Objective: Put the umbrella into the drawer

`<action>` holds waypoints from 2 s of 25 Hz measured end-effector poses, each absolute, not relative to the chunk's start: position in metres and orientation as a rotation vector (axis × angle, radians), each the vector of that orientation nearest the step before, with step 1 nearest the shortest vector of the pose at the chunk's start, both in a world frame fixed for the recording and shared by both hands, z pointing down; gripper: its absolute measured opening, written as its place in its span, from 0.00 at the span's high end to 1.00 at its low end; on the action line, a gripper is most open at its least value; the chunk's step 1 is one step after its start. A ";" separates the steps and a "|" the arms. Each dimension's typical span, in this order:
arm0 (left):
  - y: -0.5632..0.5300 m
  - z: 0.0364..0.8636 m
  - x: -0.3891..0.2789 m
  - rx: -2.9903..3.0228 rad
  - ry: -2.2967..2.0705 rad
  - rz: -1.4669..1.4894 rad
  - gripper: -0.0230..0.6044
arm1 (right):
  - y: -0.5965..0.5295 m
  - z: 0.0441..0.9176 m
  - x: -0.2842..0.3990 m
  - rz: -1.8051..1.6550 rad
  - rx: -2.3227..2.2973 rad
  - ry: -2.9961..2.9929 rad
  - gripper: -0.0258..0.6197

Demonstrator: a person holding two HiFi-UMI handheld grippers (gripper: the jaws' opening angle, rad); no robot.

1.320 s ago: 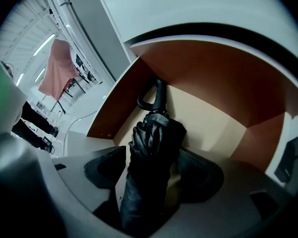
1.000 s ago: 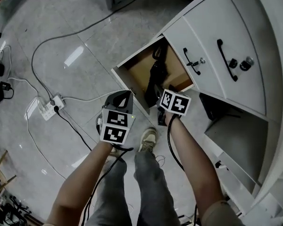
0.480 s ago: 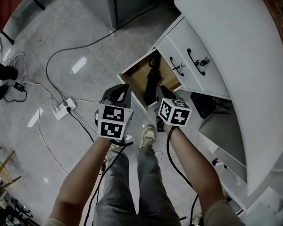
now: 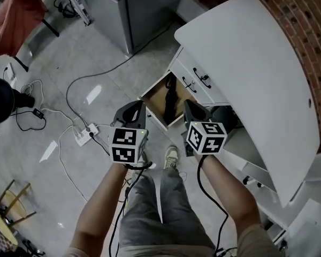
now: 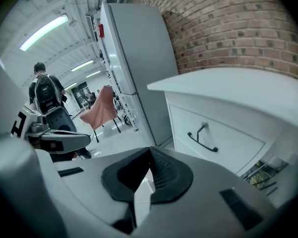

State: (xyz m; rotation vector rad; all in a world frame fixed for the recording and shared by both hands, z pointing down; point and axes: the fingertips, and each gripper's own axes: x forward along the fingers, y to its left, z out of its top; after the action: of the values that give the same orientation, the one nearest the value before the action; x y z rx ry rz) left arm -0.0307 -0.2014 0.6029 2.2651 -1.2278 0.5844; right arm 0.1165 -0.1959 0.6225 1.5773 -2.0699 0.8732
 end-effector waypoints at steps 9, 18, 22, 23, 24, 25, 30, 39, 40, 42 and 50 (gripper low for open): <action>-0.204 0.445 -0.037 2.352 -1.305 0.530 0.95 | -0.196 0.451 0.097 0.647 1.591 -2.248 0.95; -0.189 0.291 -0.036 2.506 -1.381 0.444 0.95 | -0.190 0.274 0.093 0.473 1.641 -2.463 0.95; -0.180 0.226 -0.026 2.616 -1.417 0.391 0.95 | -0.172 0.209 0.092 0.314 1.627 -2.533 0.95; -0.176 0.211 -0.024 2.643 -1.423 0.375 0.95 | -0.165 0.195 0.090 0.279 1.619 -2.549 0.95; -0.171 0.198 -0.022 2.669 -1.427 0.357 0.95 | -0.158 0.182 0.088 0.244 1.610 -2.565 0.95; -0.167 0.185 -0.020 2.693 -1.430 0.338 0.95 | -0.152 0.169 0.085 0.211 1.601 -2.582 0.95; -0.135 0.120 -0.016 2.823 -1.456 0.224 0.95 | -0.121 0.104 0.078 0.076 1.580 -2.682 0.95; -0.085 0.060 -0.030 2.874 -1.503 0.109 0.95 | -0.070 0.036 0.072 -0.095 1.534 -2.744 0.95; -0.082 0.057 -0.032 2.873 -1.508 0.105 0.95 | -0.066 0.032 0.071 -0.102 1.530 -2.749 0.95; -0.076 0.051 -0.038 2.864 -1.524 0.082 0.95 | -0.058 0.027 0.069 -0.114 1.513 -2.757 0.95; -0.061 0.046 -0.049 2.874 -1.571 0.114 0.95 | -0.039 0.024 0.059 -0.106 1.463 -2.777 0.95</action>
State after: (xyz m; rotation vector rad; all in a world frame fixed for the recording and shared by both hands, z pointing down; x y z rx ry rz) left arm -0.0491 -0.0609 0.0464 2.8741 -1.5712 0.1139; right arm 0.0592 -0.0388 0.0235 1.4632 -2.7772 -0.1058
